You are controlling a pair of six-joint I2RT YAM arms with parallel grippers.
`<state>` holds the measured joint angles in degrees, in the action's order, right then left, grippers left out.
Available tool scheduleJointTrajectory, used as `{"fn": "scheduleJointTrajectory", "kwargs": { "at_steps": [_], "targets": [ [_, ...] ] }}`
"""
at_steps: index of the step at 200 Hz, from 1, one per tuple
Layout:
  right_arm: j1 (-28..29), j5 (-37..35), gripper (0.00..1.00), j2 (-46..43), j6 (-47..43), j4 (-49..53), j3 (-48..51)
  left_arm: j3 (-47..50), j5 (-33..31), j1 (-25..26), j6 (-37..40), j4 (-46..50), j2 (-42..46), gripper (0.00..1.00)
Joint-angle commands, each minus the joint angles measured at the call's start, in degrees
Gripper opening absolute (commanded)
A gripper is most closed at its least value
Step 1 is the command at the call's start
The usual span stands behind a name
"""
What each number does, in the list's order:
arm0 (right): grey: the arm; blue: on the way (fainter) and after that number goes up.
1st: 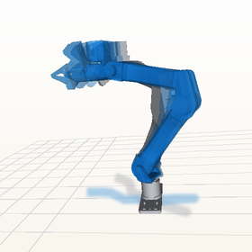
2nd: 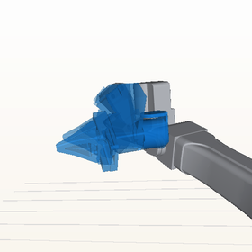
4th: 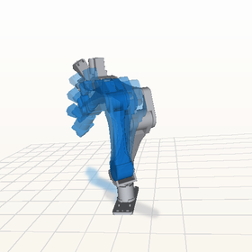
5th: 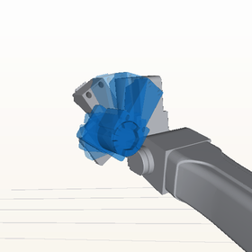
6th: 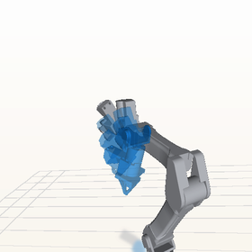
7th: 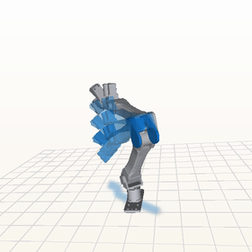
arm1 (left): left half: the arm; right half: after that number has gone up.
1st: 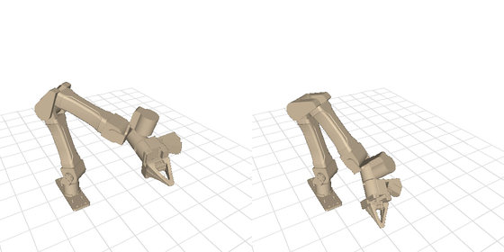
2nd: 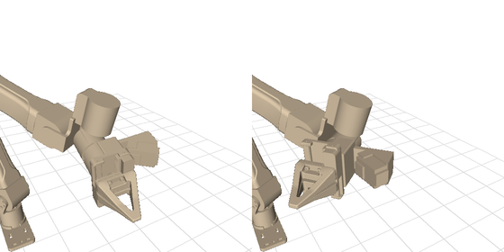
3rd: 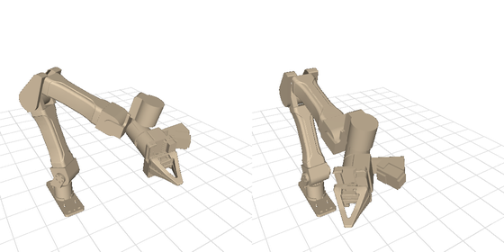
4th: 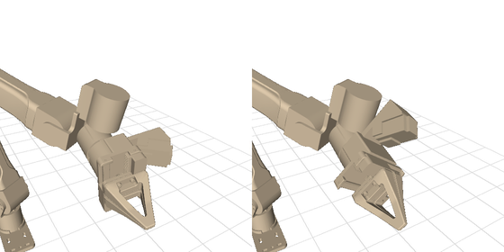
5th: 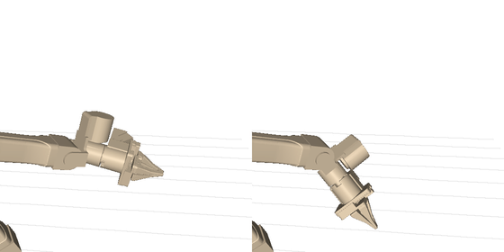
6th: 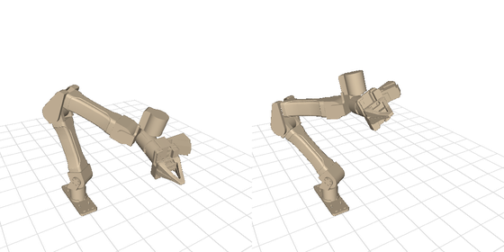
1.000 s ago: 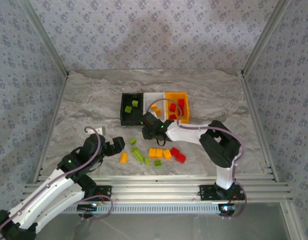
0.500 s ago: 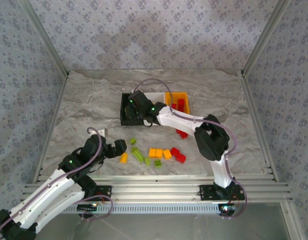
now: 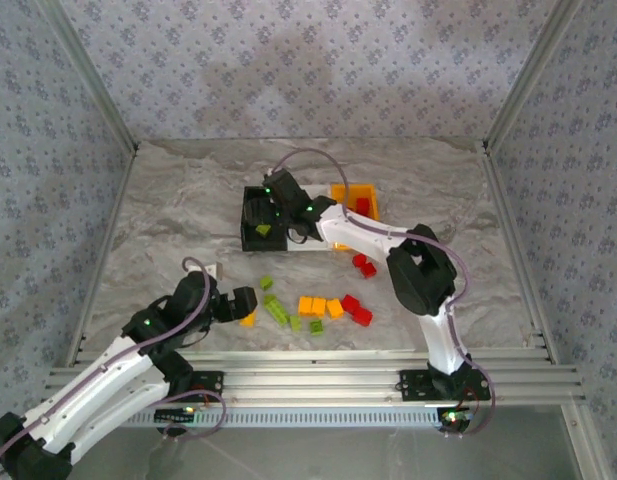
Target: Sort the legos into containers by color
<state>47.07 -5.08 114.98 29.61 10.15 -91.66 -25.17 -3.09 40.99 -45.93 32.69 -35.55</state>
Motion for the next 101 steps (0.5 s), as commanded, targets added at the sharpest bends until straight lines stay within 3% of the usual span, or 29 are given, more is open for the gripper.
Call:
{"fn": "scheduleJointTrajectory", "kwargs": {
  "at_steps": [1, 49, 67, 101],
  "targets": [
    [0.2, 0.2, 0.83, -7.9, 1.6, -4.3, 7.6, 0.4, 1.2, 2.5, 0.8, -1.8, -4.2, 0.89],
    [0.1, -0.6, 0.83, -18.1, 3.3, -8.9, 22.4, -0.4, -4.8, 10.2, 0.4, -4.4, -17.3, 0.74],
    [0.0, -1.3, 0.84, -21.0, 3.9, -9.7, 26.6, -1.0, -7.0, 11.0, 0.3, -3.9, -21.2, 0.64],
    [0.2, -1.8, 0.84, -24.9, 4.3, -10.5, 30.0, -0.3, -9.8, 11.3, -0.1, -5.4, -24.8, 0.59]
  ]
}}
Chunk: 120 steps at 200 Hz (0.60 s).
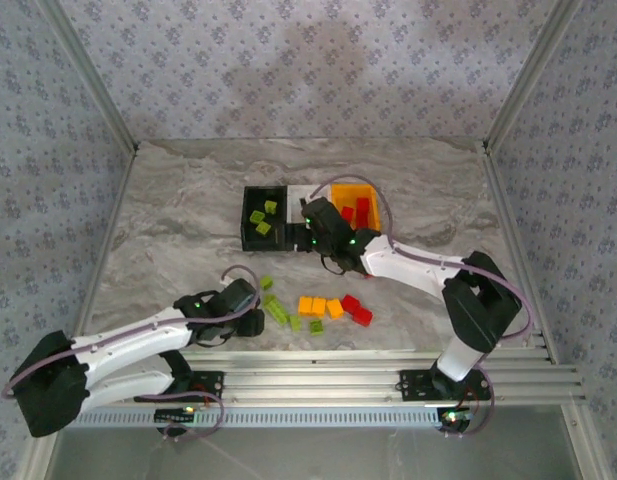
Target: Sort the legos into containers by color
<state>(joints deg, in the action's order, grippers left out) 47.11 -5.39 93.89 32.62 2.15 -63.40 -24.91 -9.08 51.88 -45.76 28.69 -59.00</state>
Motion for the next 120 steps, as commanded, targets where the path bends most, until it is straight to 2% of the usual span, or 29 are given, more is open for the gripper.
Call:
{"fn": "scheduleJointTrajectory", "kwargs": {
  "at_steps": [1, 53, 77, 120],
  "targets": [
    [0.1, -1.5, 0.84, -3.9, 1.3, -2.4, 1.9, -0.6, -3.9, 0.4, -0.3, -1.6, -1.4, 0.59],
    [0.3, -2.8, 0.84, -7.0, 1.3, -2.6, 4.6, -1.7, -7.7, 0.5, 2.2, -4.9, -5.4, 0.61],
    [0.3, -3.4, 0.84, -8.4, 1.6, -2.8, 6.1, -1.9, -7.8, 0.5, 2.9, -6.4, -6.3, 0.43],
    [0.2, -5.2, 0.84, -11.8, 2.8, -3.0, 10.0, -2.9, -6.3, 0.7, 2.2, -3.6, -2.6, 0.32]
  ]
}}
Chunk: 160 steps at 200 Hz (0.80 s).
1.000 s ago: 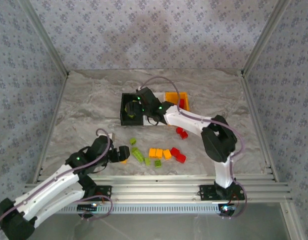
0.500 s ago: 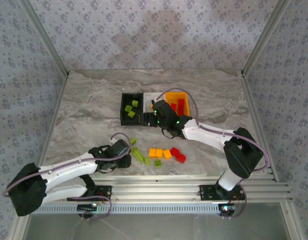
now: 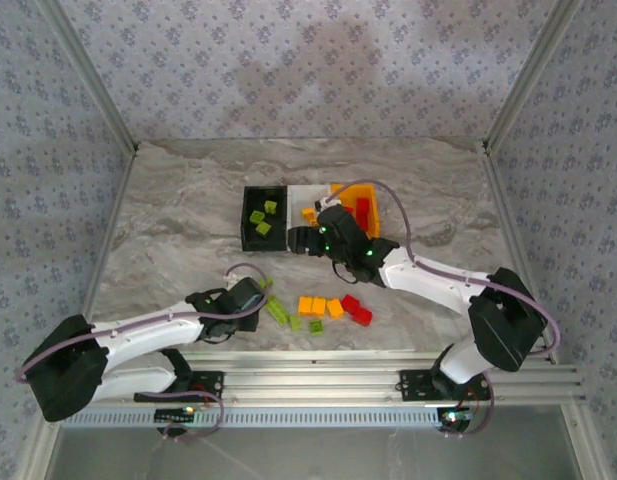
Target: Sort the legos into containers by color
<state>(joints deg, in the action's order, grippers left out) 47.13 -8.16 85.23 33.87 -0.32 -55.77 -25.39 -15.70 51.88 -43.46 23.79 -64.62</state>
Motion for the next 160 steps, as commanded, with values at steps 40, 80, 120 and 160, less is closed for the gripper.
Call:
{"fn": "scheduleJointTrajectory", "kwargs": {
  "at_steps": [40, 80, 120, 160],
  "targets": [
    [-0.4, -5.2, 0.84, -9.8, 4.1, 0.1, 9.1, -11.4, 0.6, 0.7, 2.1, 4.3, 7.0, 0.31],
    [-1.1, -7.9, 0.85, -17.9, 5.8, 2.8, 15.6, -28.2, 1.5, -1.3, 9.1, 0.4, -7.3, 0.3],
    [-1.2, -9.0, 0.85, -24.4, 7.1, 7.0, 20.2, -45.5, 4.8, -7.0, 13.1, -1.3, -26.5, 0.27],
    [-1.3, -9.5, 0.85, -29.9, 8.6, 9.9, 23.7, -59.5, 4.1, -10.0, 13.8, 0.9, -41.0, 0.26]
  ]
}}
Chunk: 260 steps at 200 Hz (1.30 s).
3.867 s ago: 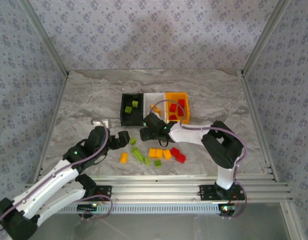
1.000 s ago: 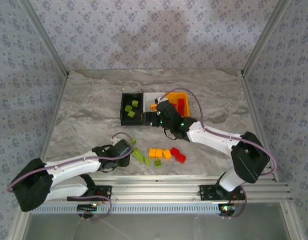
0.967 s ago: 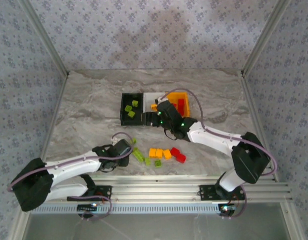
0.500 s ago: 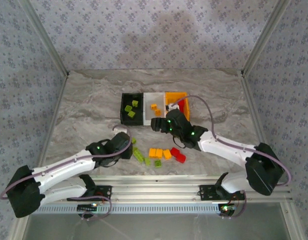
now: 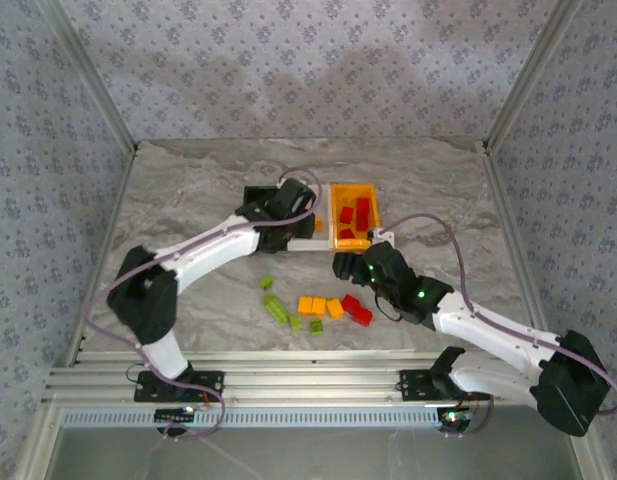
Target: Sort the legos into containers by color
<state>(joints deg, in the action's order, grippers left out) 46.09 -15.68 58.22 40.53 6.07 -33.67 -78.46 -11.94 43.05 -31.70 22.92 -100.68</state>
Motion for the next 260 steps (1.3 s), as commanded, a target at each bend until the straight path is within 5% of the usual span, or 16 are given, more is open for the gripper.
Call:
{"fn": "scheduleJointTrajectory", "kwargs": {
  "at_steps": [1, 17, 52, 90, 148, 206, 260],
  "targets": [
    [-0.2, -2.0, 0.85, -3.1, 2.0, 3.6, 1.6, -6.8, 0.3, -1.3, 2.0, 1.8, -5.1, 0.26],
    [-0.2, -1.9, 0.85, -4.6, 1.9, 4.9, 1.9, -11.0, 1.0, -1.7, 1.8, 2.5, -9.2, 0.29],
    [-0.3, -1.1, 0.87, -6.4, 1.4, 6.5, 1.8, -18.3, 1.7, -1.8, 2.0, 5.2, -15.5, 0.54],
    [-0.2, -0.4, 0.87, -6.0, 0.9, 6.0, 1.8, -20.4, 3.6, -0.9, 1.8, 5.5, -12.6, 0.71],
    [2.6, 8.4, 0.86, 3.0, -5.0, 1.5, -1.9, 2.8, 4.7, 1.5, -0.5, -2.7, 13.2, 0.99],
    [14.1, 10.9, 0.82, 22.3, -14.1, 1.4, -13.8, 29.8, -3.5, 0.6, -7.5, 4.2, 43.5, 1.0],
    [19.2, 11.1, 0.84, 37.9, -18.5, 5.7, -25.9, 41.3, -0.4, -8.8, -11.9, 12.9, 60.5, 1.0]
  ]
}}
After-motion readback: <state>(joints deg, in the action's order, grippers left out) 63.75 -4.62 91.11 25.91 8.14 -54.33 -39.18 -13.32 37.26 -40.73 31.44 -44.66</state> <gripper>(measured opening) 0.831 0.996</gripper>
